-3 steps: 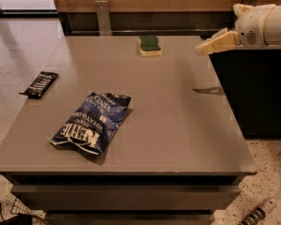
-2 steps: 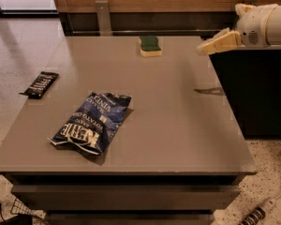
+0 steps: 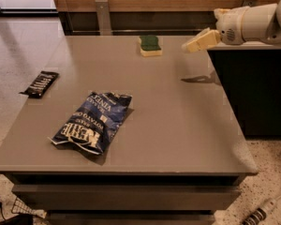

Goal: Move sponge near rxbar chocolate

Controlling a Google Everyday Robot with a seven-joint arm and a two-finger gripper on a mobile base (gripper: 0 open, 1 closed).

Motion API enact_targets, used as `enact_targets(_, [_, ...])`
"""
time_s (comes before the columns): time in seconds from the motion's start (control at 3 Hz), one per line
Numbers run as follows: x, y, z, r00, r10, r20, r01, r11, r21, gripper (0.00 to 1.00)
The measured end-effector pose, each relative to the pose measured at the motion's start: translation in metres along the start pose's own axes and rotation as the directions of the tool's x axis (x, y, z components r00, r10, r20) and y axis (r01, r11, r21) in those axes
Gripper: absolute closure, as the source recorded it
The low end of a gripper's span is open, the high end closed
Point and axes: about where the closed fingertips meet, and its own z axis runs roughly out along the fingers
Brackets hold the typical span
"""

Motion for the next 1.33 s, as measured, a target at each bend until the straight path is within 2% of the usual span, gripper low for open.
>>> enact_targets(0.33, [0.007,0.007,0.077,0.998,0.058,0.033,-0.054,0.992,-0.114,0.0])
enact_targets(0.67, [0.013,0.016,0.116,0.991,0.113,0.074,-0.099,0.9815,-0.164,0.0])
enact_targets(1.33, [0.033,0.029,0.167,0.976,0.187,0.114,-0.167,0.9718,-0.166,0.0])
